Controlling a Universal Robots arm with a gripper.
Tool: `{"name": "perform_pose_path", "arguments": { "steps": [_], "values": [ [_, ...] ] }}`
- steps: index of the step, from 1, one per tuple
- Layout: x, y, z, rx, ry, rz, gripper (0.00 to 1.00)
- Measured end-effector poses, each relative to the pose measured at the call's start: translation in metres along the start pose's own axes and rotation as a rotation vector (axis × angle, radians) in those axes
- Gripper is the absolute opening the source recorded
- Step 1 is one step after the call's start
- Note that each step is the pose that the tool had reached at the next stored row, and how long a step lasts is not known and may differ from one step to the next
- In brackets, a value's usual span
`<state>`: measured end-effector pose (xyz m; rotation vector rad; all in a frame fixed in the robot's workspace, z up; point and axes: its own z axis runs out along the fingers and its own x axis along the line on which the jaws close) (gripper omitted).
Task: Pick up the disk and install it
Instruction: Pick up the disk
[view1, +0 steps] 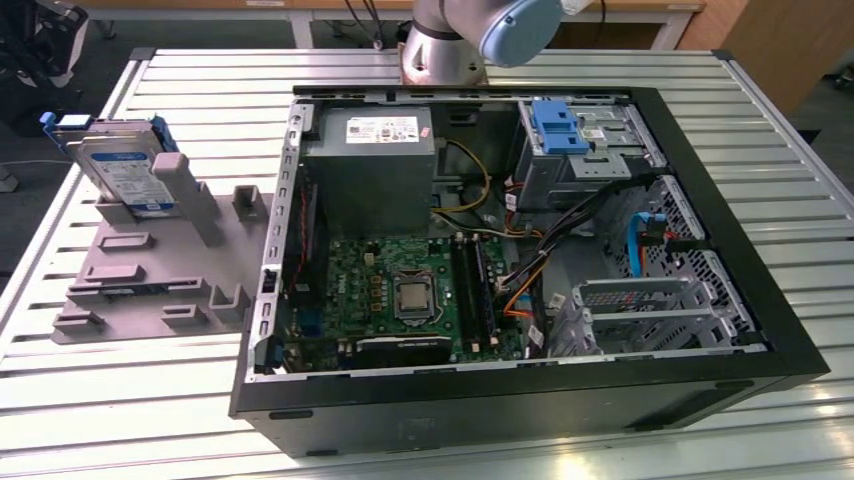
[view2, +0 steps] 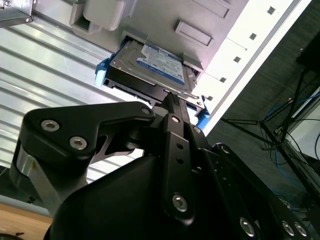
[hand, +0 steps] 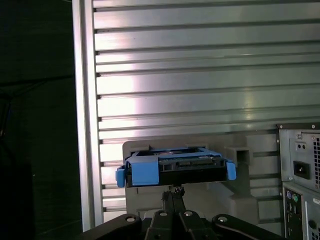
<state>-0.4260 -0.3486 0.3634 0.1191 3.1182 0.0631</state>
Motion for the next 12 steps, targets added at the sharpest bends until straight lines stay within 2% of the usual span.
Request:
{"name": "perform_pose_path", "arguments": {
  "steps": [9,12],
  "values": [
    [0.0,0.0003,0.0,0.0007,0.0,-0.003,0.11],
    [0.0001,0.0004,0.0001,0.0001,0.0012,-0.033,0.11]
  ]
}}
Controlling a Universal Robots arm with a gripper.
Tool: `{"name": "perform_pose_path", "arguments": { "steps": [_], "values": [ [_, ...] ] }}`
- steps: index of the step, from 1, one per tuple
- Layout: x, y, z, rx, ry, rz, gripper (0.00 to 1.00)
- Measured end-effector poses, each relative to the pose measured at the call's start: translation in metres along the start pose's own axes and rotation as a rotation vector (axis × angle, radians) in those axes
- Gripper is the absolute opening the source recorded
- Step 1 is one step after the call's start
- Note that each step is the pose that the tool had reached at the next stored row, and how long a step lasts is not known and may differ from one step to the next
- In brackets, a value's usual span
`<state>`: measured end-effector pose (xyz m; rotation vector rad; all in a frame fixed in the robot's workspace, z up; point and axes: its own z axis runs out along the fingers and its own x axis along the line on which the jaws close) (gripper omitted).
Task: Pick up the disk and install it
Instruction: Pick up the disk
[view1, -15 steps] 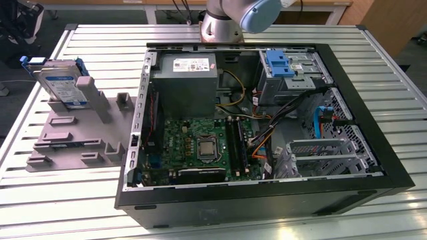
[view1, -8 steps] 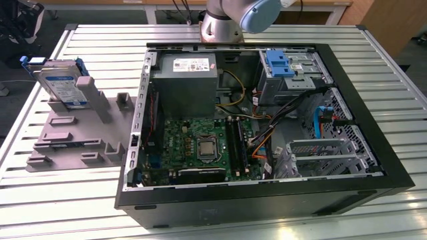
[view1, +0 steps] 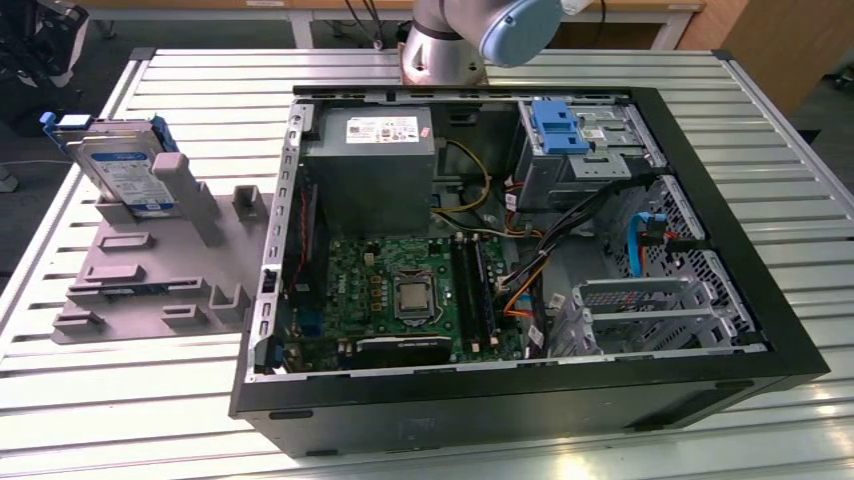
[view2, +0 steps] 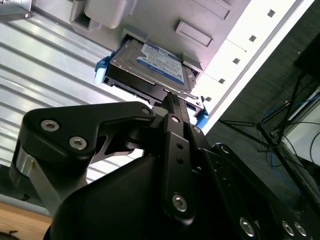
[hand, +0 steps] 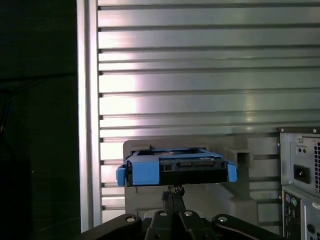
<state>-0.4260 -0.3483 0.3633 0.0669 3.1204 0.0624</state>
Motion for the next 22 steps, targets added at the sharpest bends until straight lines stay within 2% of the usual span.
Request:
{"name": "perform_pose_path", "arguments": {
  "steps": [4,19,22],
  "values": [
    [0.0,0.0,0.0001,-0.0011,0.0025,-0.063,0.11],
    [0.0,0.0,0.0,-0.0015,0.0032,-0.077,0.11],
    [-0.0001,0.0,0.0001,-0.0018,0.0037,-0.093,0.11]
  ]
}}
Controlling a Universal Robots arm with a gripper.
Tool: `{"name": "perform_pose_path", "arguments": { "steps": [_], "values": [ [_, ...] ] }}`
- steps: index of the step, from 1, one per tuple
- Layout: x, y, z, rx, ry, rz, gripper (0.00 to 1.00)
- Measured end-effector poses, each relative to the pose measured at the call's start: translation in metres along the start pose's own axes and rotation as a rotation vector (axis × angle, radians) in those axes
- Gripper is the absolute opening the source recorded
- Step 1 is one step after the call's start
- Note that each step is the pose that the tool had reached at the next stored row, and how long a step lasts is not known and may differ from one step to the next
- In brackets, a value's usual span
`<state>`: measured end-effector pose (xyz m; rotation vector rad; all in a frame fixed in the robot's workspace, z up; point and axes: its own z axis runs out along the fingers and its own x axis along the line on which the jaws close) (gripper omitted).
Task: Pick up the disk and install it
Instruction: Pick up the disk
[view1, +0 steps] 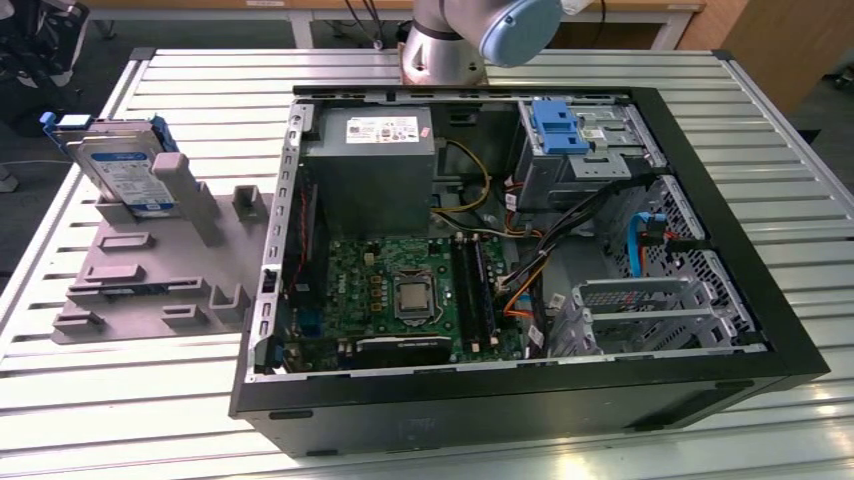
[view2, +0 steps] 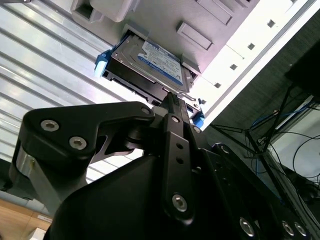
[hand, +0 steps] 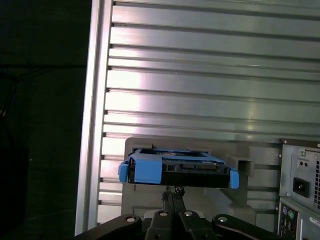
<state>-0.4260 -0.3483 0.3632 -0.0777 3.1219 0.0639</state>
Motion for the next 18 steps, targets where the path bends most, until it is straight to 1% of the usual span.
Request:
{"name": "perform_pose_path", "arguments": {
  "steps": [3,8,9,11,13,18],
  "values": [
    [0.0,0.0,0.0,-0.0007,0.0016,-0.038,0.11],
    [0.0,0.0,0.0,-0.0023,0.0051,-0.125,0.11],
    [0.0,0.0,0.0,-0.0024,0.0053,-0.132,0.11],
    [0.0,0.0,0.0,-0.0025,0.0055,-0.133,0.11],
    [0.0,0.0,0.0,-0.0031,0.0065,-0.162,0.11],
    [0.0,0.0,0.0,-0.0031,0.0066,-0.163,0.11]
  ]
}}
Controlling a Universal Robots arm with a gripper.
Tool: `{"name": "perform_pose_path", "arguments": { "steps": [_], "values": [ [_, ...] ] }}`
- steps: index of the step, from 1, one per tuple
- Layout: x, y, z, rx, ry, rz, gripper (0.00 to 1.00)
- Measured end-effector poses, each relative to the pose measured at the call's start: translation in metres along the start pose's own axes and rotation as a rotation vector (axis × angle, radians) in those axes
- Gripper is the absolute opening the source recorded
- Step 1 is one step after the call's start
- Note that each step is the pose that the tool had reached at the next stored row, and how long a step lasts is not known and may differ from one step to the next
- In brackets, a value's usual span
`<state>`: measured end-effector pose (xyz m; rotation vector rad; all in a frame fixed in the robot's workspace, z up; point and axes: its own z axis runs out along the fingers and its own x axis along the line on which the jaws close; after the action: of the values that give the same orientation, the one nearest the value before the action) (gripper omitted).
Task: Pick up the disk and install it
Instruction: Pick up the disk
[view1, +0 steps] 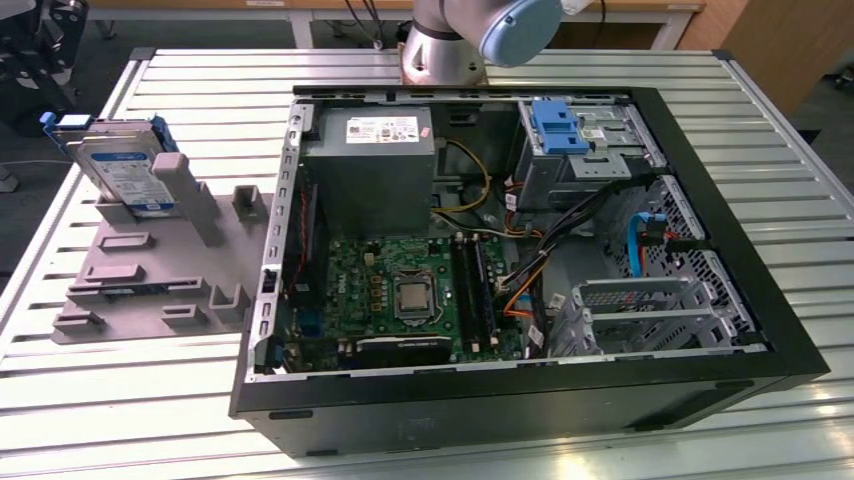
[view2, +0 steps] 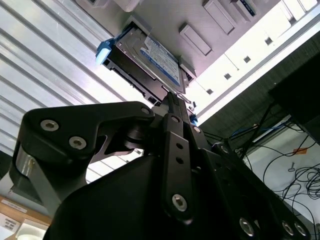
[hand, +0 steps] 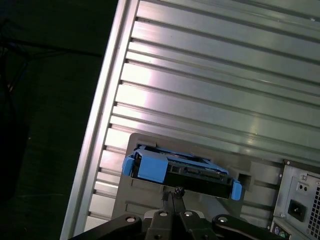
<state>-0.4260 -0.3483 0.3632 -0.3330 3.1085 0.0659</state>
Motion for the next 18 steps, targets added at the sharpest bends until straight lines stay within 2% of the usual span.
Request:
{"name": "perform_pose_path", "arguments": {
  "steps": [6,8,18],
  "values": [
    [0.0,0.0,0.0,-0.0001,0.0001,-0.003,0.11],
    [0.0,0.0,0.0,-0.0003,0.0006,-0.016,0.11],
    [0.0,0.0,0.0004,-0.0036,0.0076,-0.19,0.11]
  ]
}}
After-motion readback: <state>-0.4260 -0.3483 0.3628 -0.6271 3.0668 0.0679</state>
